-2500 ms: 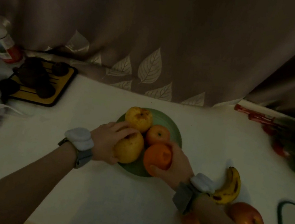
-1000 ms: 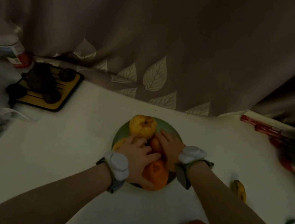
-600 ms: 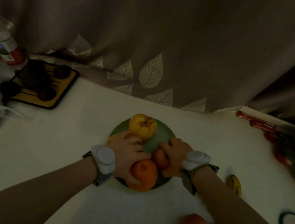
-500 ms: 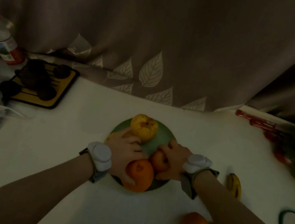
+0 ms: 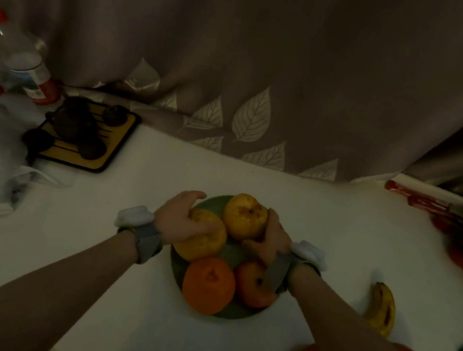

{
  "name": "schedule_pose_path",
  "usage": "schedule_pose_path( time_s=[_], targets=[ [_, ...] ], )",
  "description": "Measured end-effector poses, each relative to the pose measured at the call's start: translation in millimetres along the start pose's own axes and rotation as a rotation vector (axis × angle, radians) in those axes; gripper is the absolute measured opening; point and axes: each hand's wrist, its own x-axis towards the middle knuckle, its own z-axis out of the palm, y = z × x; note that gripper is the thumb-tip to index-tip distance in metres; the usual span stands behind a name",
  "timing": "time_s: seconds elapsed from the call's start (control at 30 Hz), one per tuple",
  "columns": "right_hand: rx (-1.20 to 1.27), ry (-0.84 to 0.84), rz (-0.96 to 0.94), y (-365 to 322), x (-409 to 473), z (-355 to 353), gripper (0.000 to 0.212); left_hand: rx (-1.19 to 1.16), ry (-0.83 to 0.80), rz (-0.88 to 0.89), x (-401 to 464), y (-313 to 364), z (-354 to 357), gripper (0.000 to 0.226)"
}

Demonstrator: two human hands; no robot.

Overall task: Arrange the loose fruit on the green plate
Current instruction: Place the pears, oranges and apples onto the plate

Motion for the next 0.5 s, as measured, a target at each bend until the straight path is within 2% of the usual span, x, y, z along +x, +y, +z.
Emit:
schedule_pose_path(
  time_s=[0.1, 0.17, 0.23, 0.33, 0.4, 0.5],
  targets=[
    [-0.205, 0.024, -0.045, -4.2, 9.6, -4.6, 0.099, 0.235, -0.079, 0.086, 1.0, 3.5, 9.5, 0.118],
    [-0.452, 0.009, -0.192, -10.5, 12.5, -11.4, 0.099, 0.319, -0.088, 0.094, 1.4, 5.5, 14.8, 0.116],
    [-0.591, -0.076, -0.337, -17.0, 18.8, -14.5, 0.099, 0.344, -0.078, 0.115, 3.0, 7.0, 13.4, 0.105],
    [-0.723, -0.206, -0.371, -28.7, 29.7, -19.3, 0.097, 0.339, -0.041, 0.137, 5.4, 4.6, 11.8, 0.107],
    [-0.733, -0.172, -0.339, -33.5, 30.3, -20.9, 0.095, 0.323, 0.019, 0.137, 4.0, 2.8, 13.7, 0.106],
    [-0.556, -0.047, -0.239, -30.9, 26.2, -17.2, 0.091, 0.255, 0.139, 0.057, 2.0, 1.4, 14.7, 0.103]
  ],
)
